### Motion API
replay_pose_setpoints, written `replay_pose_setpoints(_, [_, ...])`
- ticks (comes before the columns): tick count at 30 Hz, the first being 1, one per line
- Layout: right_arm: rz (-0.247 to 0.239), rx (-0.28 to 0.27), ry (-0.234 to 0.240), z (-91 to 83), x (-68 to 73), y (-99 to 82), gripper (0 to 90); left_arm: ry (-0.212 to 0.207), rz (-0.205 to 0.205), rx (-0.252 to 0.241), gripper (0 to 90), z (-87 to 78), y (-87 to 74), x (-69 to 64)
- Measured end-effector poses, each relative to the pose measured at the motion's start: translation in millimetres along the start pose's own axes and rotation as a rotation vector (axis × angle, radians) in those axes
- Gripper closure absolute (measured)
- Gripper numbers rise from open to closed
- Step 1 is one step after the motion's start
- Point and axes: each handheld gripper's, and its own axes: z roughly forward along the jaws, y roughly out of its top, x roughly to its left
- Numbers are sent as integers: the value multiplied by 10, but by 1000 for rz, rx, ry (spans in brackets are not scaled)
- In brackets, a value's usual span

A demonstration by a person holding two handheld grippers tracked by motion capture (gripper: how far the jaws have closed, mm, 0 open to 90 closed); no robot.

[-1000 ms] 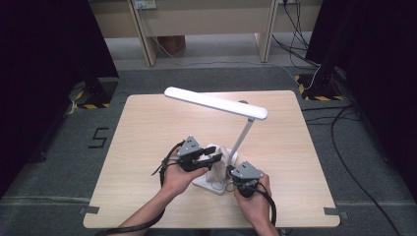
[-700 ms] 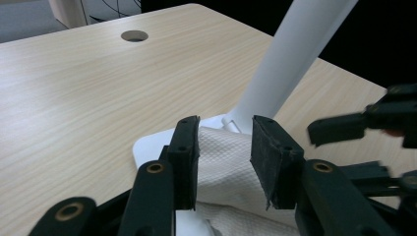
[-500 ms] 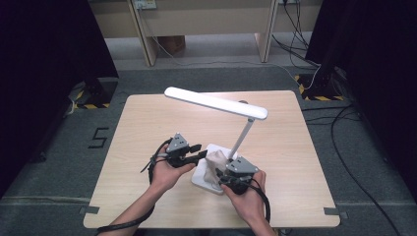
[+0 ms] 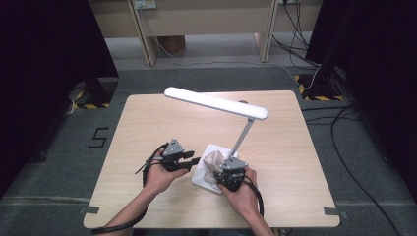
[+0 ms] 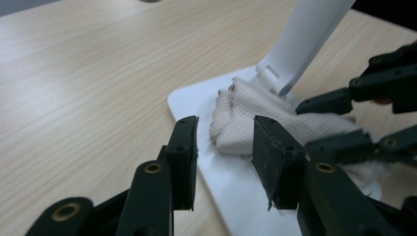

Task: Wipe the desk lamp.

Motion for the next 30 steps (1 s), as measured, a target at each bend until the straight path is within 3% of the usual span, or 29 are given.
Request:
replay_pose_setpoints(6, [45,-12,37,9,-70,-2,782,5,1,10,622,-12,-28,55])
replay_pose_setpoints(12, [35,-18,27,-64,-78,32,816,-13,10,49,626,111,-135,8])
replay_pose_setpoints(16, [13,-80,-4,-312,-92,66,817,-14,24,72,625,214,-206,-26])
replay_pose_setpoints(19, [5,-89,-21,-516,-129,15,817,-14,30,84,623,264,-243,-46])
replay_pose_setpoints(24, [18,-116,-66,-837,-218,-118,818,-11,51,80,616,318,-276,-80])
replay_pose_setpoints(30, [44,-218,-141,-1208,-363,-100,820,-14,74,80,600,369,-293,-96])
